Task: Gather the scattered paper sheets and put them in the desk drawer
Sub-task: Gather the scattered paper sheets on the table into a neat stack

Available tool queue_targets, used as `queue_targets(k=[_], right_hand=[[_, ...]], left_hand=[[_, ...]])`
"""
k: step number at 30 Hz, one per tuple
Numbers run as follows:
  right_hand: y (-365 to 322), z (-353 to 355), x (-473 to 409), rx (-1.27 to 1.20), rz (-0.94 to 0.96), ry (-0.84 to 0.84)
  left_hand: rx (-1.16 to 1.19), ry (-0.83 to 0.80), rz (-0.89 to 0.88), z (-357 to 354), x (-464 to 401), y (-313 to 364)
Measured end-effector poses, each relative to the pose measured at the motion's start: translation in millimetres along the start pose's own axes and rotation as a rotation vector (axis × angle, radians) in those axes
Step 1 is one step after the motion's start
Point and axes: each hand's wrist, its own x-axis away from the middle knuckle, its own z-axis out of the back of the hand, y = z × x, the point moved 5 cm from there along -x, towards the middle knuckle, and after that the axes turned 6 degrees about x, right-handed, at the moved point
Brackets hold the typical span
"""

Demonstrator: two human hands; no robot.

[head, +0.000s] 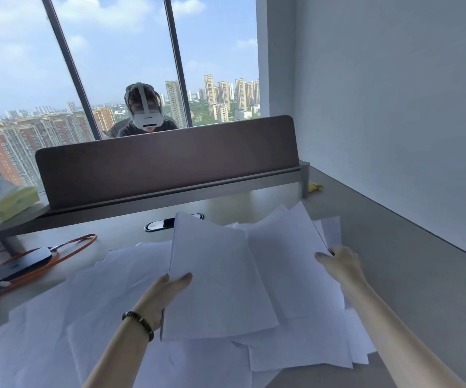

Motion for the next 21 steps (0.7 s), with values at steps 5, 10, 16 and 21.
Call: queue_targets(k=[5,10,16,21], right_hand=[[0,0,7,-0.071,0.045,-0.09],[5,-5,10,-0.137,0.008,-0.142],[9,-1,10,-0.444,-0.132,-0.142],[4,-1,19,-0.463,-0.163,-0.313]], left_hand=[[-0.008,0.01,0.006,-4,-3,-4],[-0.017,0.0,0.022,-8,-3,-8],[-0.012,0.009,0.025,-1,-5,-4],[-0.005,0.001,0.02,2,-3,-5]])
